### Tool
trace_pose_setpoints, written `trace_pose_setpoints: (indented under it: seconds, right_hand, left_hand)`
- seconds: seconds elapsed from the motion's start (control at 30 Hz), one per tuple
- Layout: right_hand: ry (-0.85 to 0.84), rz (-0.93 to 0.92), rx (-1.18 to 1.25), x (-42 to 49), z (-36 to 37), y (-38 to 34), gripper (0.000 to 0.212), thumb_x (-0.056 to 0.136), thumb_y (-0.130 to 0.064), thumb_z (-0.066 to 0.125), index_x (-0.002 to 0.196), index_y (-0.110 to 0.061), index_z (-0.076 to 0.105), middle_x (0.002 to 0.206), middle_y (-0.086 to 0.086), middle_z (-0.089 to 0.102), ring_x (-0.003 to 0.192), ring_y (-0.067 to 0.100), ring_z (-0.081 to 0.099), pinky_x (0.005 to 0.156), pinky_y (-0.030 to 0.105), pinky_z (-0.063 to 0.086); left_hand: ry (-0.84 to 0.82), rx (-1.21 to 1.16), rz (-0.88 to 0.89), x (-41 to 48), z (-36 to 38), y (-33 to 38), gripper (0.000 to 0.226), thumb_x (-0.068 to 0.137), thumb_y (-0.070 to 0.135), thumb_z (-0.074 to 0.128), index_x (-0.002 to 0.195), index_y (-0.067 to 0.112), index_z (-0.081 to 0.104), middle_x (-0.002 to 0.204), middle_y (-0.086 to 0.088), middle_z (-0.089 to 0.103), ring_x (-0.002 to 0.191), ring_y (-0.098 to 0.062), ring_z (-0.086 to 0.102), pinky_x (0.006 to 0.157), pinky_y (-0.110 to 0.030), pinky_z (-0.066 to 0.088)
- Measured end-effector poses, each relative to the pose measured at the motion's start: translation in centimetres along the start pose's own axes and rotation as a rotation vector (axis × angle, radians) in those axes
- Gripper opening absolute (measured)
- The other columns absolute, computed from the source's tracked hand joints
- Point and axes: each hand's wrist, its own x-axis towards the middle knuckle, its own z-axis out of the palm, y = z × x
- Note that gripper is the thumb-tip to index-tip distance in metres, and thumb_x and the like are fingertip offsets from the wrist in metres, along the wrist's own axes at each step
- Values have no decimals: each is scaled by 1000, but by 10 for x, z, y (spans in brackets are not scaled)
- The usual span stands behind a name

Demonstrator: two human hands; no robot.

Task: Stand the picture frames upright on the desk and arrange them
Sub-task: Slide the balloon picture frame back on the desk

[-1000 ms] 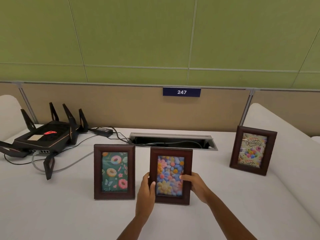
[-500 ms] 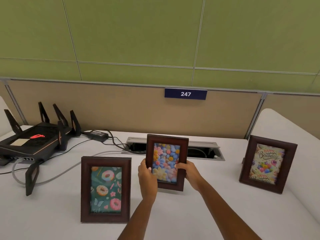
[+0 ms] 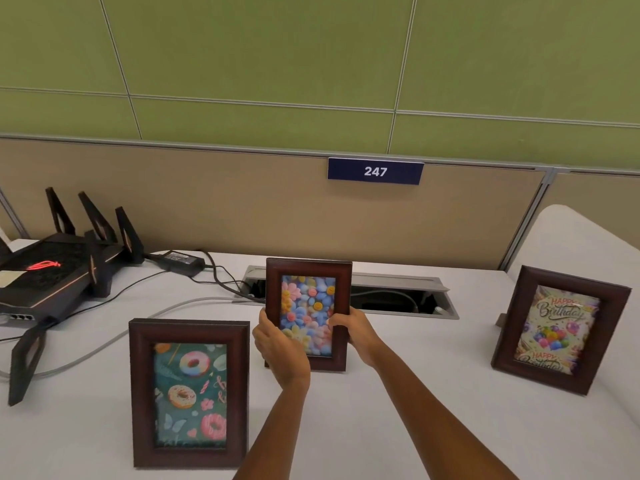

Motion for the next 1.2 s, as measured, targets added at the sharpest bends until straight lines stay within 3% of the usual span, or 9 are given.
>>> trace_pose_setpoints:
  seconds: [0.3, 0.7, 1.0, 1.1, 1.2]
  right_hand:
    - [0, 6, 3, 8, 13, -3, 30, 85, -7, 54, 114, -14, 48, 123, 13, 58, 95, 18, 57, 78, 26, 49]
    - [14, 10, -54, 14, 19, -8, 37, 87, -9, 53, 123, -10, 45, 128, 13, 56, 96, 18, 55, 84, 31, 48]
    - [6, -36, -121, -1, 14, 10, 63, 84, -18, 62, 136, -16, 27, 141, 13, 44, 122, 28, 50, 95, 38, 47]
    - [107, -7, -210, -12, 6, 25, 75, 83, -30, 62, 141, -18, 18, 149, 12, 31, 133, 30, 38, 104, 43, 39]
    - [206, -4, -287, -27, -1, 42, 72, 85, -32, 59, 142, -17, 18, 152, 9, 27, 136, 28, 33, 109, 42, 33]
  left_hand:
    - [47, -10, -3, 16, 3, 0, 55, 85, -7, 51, 136, -1, 32, 132, -30, 42, 125, -40, 41, 97, -52, 45]
    - [90, -31, 17, 20, 5, -8, 46, 90, -4, 45, 135, -1, 33, 132, -28, 46, 124, -40, 44, 94, -53, 49]
    - [46, 112, -36, -2, 2, -19, 50, 93, 6, 44, 137, -8, 26, 138, -34, 38, 129, -45, 38, 104, -50, 37]
    - [-19, 196, -71, -15, -1, -23, 55, 92, 9, 50, 137, -11, 25, 140, -35, 36, 129, -47, 36, 106, -51, 36]
    - [-89, 276, -46, -34, -3, -30, 58, 83, 6, 62, 129, -18, 35, 129, -42, 45, 118, -54, 46, 97, -56, 43]
